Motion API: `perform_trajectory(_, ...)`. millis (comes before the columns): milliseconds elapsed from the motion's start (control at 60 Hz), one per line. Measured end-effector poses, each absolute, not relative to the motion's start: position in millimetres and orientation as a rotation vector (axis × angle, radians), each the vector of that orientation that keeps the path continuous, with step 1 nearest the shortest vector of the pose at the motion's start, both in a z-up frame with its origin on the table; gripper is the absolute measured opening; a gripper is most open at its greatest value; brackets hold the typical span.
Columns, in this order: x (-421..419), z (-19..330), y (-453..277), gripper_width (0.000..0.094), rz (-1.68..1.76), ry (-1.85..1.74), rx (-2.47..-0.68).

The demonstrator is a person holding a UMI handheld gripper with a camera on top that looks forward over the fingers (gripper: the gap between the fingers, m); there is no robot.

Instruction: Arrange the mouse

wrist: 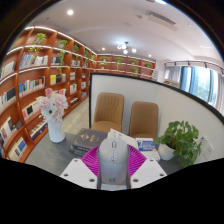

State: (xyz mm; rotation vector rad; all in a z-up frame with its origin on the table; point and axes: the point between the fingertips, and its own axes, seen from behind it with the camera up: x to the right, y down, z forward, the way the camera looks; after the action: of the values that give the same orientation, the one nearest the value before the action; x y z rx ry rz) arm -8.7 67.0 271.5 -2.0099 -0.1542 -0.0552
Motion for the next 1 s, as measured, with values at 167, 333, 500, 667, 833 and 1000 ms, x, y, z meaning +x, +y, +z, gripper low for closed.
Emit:
perform_trajectory(167, 77, 171, 43, 0.0326, -0.088, -0.093, -2.189)
perform_trajectory(333, 96, 60, 3, 0.0327, -0.03, -0.053, -2.359)
perform_trajectory(500, 84, -5, -26, 0.0329, 0.008, -0.08, -2.457)
perform_trajectory(667, 83, -12, -29, 0.0378, 0.016, -0.01, -2.42)
perform_trajectory(833, 83, -12, -28, 0.05, 0.028, -0.003, -2.416)
perform_trajectory(1000, 80, -3, -35, 0.076, -0.001, -0.015, -2.464)
